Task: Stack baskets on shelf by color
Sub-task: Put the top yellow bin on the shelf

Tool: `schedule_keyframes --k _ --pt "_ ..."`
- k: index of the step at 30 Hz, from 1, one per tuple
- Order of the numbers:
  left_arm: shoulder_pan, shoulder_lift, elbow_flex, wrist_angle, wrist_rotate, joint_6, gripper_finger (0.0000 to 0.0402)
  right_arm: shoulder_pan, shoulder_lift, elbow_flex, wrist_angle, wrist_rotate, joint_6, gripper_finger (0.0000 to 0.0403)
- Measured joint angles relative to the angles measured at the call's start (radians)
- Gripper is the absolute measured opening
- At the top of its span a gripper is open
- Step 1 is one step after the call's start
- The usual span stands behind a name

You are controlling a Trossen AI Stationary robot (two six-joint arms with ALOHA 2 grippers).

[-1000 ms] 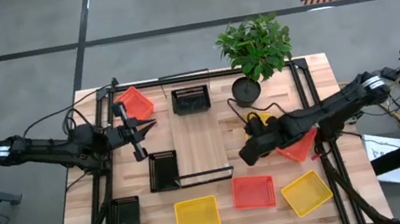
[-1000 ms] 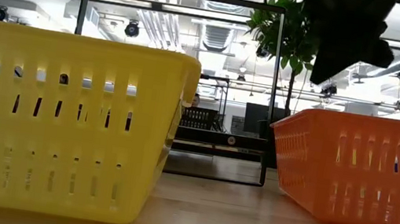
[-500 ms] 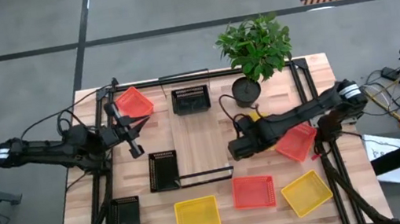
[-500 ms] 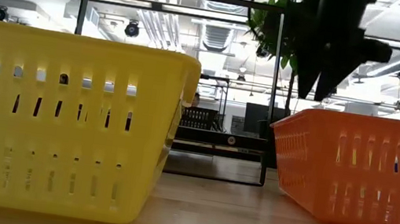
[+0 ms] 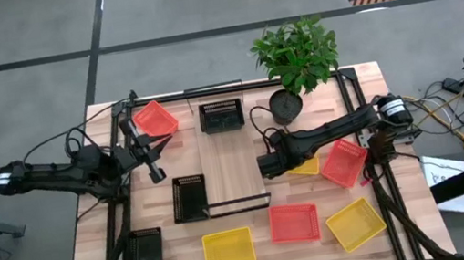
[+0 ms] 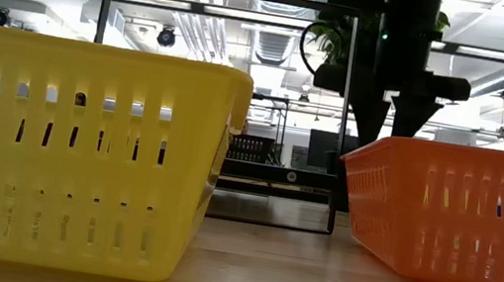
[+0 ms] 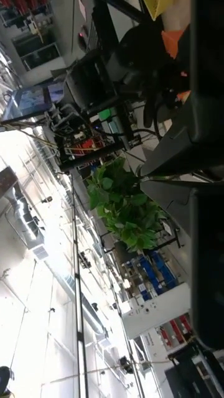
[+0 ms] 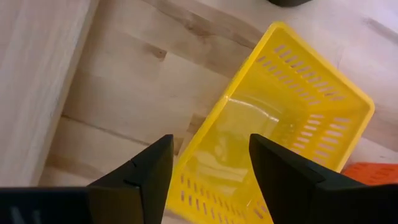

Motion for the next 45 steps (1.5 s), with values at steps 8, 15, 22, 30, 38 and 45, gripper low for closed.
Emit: schedule_keyframes --k 8,15,22,30,38,45 --pt "0.000 0.000 0.000 -0.009 -0.018 -0.005 0.0006 -0.012 0.038 -0.014 0.024 0.006 0.000 0.0185" --pt "0.000 0.002 -0.001 -0.008 -0.020 -0.005 0.0006 -0.023 0.099 -0.016 0.035 0.014 0.001 0.0175" --pt "0.000 0.002 -0.001 -0.008 -0.025 -0.004 0.0006 -0.025 0.136 -0.016 0.044 0.001 0.019 0.0149" --pt "0.000 0.002 -0.001 -0.007 -0.025 -0.002 0.0006 -0.025 0.142 -0.016 0.044 -0.016 0.063 0.0066" --pt "0.000 0.002 -0.001 -0.007 -0.024 0.019 0.0006 -0.024 0.142 -0.016 0.041 -0.056 0.094 0.0010" --pt "0.000 0.002 -0.001 -0.007 -0.024 0.019 0.0006 -0.022 0.101 -0.009 0.028 -0.086 -0.015 0.0009"
